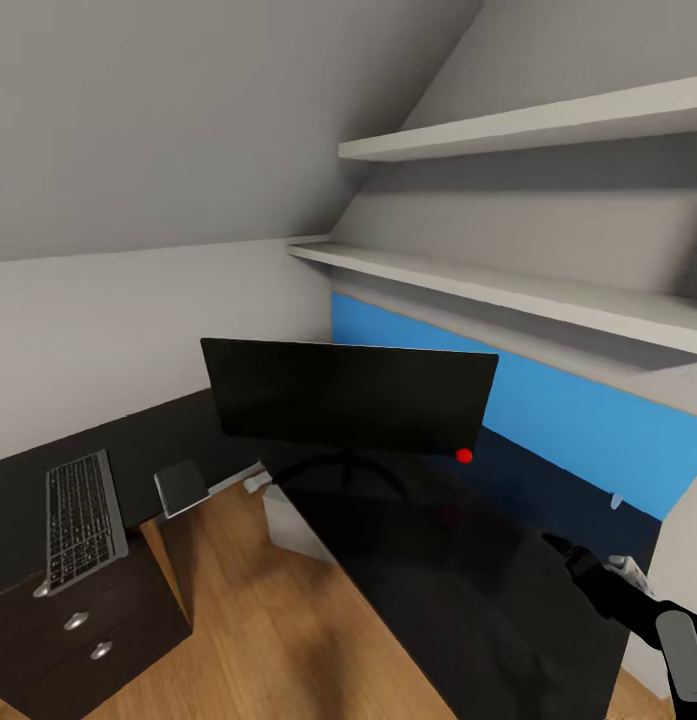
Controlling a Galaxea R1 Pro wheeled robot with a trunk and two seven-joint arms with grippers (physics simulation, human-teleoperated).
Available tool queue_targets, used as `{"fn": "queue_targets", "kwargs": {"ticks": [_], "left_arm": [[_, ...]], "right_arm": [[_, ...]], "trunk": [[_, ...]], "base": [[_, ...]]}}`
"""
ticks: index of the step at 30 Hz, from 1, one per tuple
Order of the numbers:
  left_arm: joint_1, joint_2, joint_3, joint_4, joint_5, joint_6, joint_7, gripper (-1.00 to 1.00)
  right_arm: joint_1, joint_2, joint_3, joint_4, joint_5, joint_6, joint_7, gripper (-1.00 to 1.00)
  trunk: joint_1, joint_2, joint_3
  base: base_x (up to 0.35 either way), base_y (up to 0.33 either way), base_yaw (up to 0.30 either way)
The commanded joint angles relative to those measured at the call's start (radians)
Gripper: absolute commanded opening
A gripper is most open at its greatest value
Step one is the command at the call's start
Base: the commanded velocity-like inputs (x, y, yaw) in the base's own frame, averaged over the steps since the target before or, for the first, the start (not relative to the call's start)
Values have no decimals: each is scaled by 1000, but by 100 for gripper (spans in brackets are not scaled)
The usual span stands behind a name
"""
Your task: In the bedroom, organize the workspace by keeping the computer under the desk, ensuring the monitor is on the desk, placing the keyboard on the desk next to the monitor, placing the mouse on the desk next to the keyboard, moving the folder from the swivel chair onto the desk next to the mouse, stacking the notebook on top of the folder with the pen on top of the notebook, and positioning the swivel chair next to the desk.
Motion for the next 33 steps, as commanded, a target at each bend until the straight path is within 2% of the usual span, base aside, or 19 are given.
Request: {"fn": "queue_targets", "kwargs": {"ticks": [1, 7, 17, 18, 24, 27, 28, 30, 31, 33], "left_arm": [[-1, 1, -9, -1, 5, -3, 8, 100], [-1, 1, -9, -1, 5, -3, 8, 100], [-1, 1, -9, -1, 5, -3, 9, 100], [-1, 1, -9, -1, 5, -3, 9, 100], [-1, 1, -9, -1, 5, -2, 9, 100], [-1, 1, -9, -1, 5, -2, 9, 100], [-1, 1, -9, -1, 5, -2, 9, 100], [-1, 1, -9, -1, 5, -2, 9, 100], [-1, 1, -9, -1, 5, -3, 9, 100], [-1, 2, -9, -1, 5, -3, 9, 100]], "right_arm": [[-1, 1, -3, -1, 3, 6, 5, 100], [-1, -1, -4, -2, 3, 6, 5, 100], [-1, -29, -18, -4, 1, -6, 10, 100], [-1, -33, -26, -4, 1, -12, 10, 100], [-3, -53, -159, 21, 3, -67, 5, 100], [-10, -64, -183, 35, 3, -76, 0, 100], [-26, -75, -192, 42, 2, -78, -10, 100], [-69, -92, -200, 50, 1, -80, -44, 100], [-109, -99, -203, 61, 1, -81, -80, 100], [-155, -103, -205, 80, 1, -82, -122, 100]], "trunk": [[1, -2, -2], [1, -2, -2], [1, -2, -2], [1, -2, -2], [1, -2, -2], [1, -2, -2], [1, -2, -2], [1, -2, -2], [1, -2, -2], [1, -2, -2]], "base": [[40, 296, -154], [13, 274, -50], [1, 37, -3], [0, 3, 0], [0, 1, 0], [0, 0, 0], [0, 0, 0], [0, 0, 0], [0, 0, 0], [0, 0, 0]]}}
